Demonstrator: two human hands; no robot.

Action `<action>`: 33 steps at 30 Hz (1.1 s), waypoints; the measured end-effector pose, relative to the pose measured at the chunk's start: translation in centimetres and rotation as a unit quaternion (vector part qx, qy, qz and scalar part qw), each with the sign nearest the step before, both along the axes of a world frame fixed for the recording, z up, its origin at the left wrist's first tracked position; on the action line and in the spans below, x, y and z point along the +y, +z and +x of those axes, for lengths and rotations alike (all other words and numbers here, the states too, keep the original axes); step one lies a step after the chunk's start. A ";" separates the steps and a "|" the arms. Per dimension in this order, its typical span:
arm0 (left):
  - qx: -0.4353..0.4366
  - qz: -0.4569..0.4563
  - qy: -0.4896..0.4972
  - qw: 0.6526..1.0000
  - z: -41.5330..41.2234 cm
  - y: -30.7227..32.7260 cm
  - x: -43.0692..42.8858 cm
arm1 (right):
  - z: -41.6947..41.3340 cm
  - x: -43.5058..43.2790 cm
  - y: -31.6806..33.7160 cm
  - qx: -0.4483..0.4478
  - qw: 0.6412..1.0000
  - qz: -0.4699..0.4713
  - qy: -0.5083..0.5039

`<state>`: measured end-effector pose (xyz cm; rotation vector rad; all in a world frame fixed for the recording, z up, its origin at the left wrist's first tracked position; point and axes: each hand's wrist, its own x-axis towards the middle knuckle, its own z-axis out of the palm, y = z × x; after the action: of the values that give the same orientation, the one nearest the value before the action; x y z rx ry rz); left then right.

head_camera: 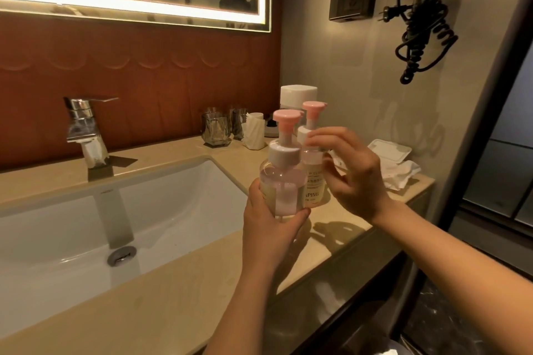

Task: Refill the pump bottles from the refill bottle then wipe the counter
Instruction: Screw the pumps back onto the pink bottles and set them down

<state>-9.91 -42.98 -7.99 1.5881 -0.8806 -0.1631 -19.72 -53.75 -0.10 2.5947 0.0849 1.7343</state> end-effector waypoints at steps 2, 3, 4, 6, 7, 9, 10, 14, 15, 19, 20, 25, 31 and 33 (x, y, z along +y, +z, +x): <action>0.002 0.004 -0.003 1.000 0.0 0.0 0.1 | 0.2 0.9 -0.4 -0.043 0.981 0.188 0.015; 0.002 0.004 -0.004 1.000 0.0 0.1 0.1 | 0.3 1.3 -0.5 -0.045 0.962 0.268 0.026; 0.002 0.005 -0.004 1.000 0.0 0.1 0.1 | 0.5 1.7 -0.6 -0.034 0.942 0.332 0.038; 0.003 0.000 -0.006 1.000 -0.1 0.2 0.2 | 1.0 2.3 -0.7 0.010 0.906 0.417 0.069; 0.005 -0.002 -0.008 1.000 -0.2 0.3 0.3 | 1.2 2.7 -0.7 0.028 0.894 0.440 0.082; 0.007 -0.005 -0.011 1.000 -0.3 0.4 0.4 | 1.7 3.3 -0.5 0.056 0.878 0.464 0.099; 0.008 -0.008 -0.012 1.000 -0.3 0.4 0.4 | 1.9 3.5 -0.3 0.069 0.871 0.474 0.112; 0.008 -0.010 -0.009 1.000 -0.2 0.3 0.3 | 2.6 3.5 0.6 0.112 0.839 0.503 0.177; 0.007 -0.008 -0.007 1.000 -0.2 0.3 0.2 | 2.7 3.6 0.7 0.123 0.839 0.500 0.179; 0.013 -0.003 -0.006 1.000 -0.2 0.1 0.0 | 3.0 3.6 0.6 0.100 0.854 0.490 0.141; 0.012 -0.003 -0.006 1.000 -0.1 0.1 0.0 | 3.1 3.6 0.6 0.084 0.861 0.487 0.122; 0.029 -0.015 -0.013 0.999 -0.3 0.3 0.1 | 4.3 4.2 0.4 0.065 0.875 0.478 0.040; 0.019 -0.012 -0.008 1.000 -0.2 0.2 0.1 | 3.5 3.6 0.5 0.074 0.847 0.507 0.141; 0.017 -0.013 -0.010 1.000 -0.2 0.2 0.1 | 3.2 3.5 0.4 0.072 0.851 0.502 0.141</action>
<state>-10.09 -42.83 -7.75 1.5484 -0.8683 -0.1916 -16.56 -50.23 0.27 3.5693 -0.6569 2.0394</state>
